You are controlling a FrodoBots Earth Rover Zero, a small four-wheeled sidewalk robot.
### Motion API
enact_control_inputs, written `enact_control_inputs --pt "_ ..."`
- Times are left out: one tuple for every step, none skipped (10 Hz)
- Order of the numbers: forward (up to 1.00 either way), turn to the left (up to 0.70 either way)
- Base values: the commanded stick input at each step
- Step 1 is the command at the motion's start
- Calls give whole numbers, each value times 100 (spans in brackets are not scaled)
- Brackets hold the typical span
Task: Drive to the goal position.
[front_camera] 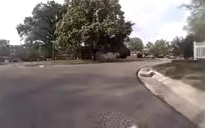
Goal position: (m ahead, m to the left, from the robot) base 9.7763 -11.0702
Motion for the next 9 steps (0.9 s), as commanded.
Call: enact_control_inputs --pt "100 -40" --pt "100 -27" --pt "100 -1" --pt "100 0" --pt "100 0" --pt "100 0" --pt "100 0" --pt "100 0" --pt "100 0"
